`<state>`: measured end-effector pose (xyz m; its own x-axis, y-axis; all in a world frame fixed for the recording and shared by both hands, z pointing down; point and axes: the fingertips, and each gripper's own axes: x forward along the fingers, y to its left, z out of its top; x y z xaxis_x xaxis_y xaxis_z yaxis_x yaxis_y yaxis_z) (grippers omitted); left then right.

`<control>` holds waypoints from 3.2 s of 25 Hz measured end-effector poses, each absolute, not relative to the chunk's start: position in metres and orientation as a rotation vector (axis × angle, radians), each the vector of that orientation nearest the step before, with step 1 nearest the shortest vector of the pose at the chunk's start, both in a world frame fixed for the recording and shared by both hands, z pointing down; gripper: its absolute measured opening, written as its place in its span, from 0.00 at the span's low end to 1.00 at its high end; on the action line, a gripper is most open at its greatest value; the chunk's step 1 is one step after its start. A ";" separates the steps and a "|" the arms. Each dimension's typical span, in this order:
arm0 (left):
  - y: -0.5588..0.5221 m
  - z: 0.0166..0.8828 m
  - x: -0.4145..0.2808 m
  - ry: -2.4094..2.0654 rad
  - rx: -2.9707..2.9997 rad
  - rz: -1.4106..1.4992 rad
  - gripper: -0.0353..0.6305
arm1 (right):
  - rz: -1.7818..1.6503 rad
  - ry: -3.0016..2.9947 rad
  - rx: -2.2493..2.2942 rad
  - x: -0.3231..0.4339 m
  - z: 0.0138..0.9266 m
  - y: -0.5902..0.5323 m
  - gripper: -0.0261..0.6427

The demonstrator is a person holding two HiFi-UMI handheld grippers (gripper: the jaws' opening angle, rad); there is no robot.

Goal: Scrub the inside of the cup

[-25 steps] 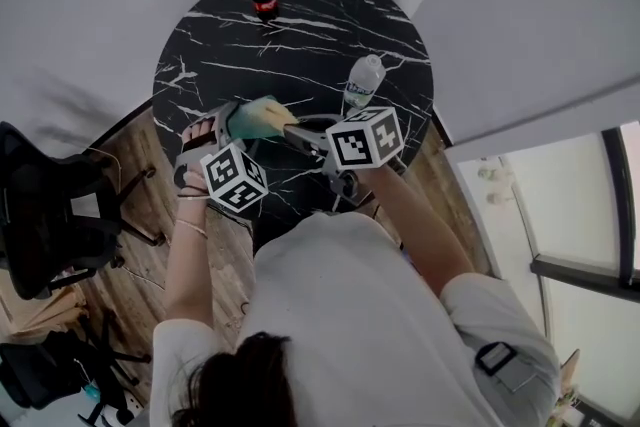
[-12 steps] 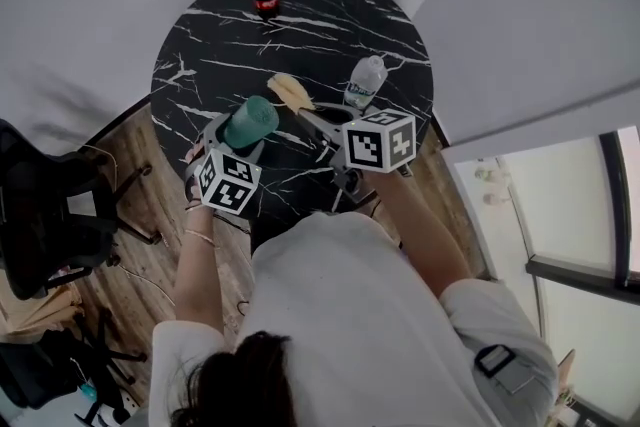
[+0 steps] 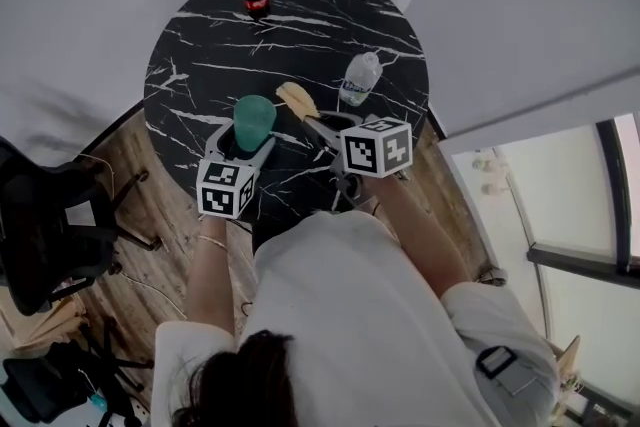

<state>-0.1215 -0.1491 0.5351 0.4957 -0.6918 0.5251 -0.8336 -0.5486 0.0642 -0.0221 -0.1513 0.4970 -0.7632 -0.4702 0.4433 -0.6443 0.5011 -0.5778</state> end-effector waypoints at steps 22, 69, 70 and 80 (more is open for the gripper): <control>-0.148 0.572 -0.082 -1.108 2.472 0.619 0.55 | 1.049 -2.283 1.163 -0.024 0.559 -0.167 0.15; -0.088 0.590 -0.129 -1.129 2.300 0.917 0.59 | 0.960 -2.179 1.281 0.011 0.585 -0.168 0.15; -0.086 0.584 -0.132 -1.149 2.289 0.878 0.59 | 0.961 -2.175 1.280 0.012 0.588 -0.166 0.15; -0.087 0.522 -0.142 -1.378 2.180 0.424 0.49 | 0.968 -2.143 1.247 0.016 0.610 -0.152 0.15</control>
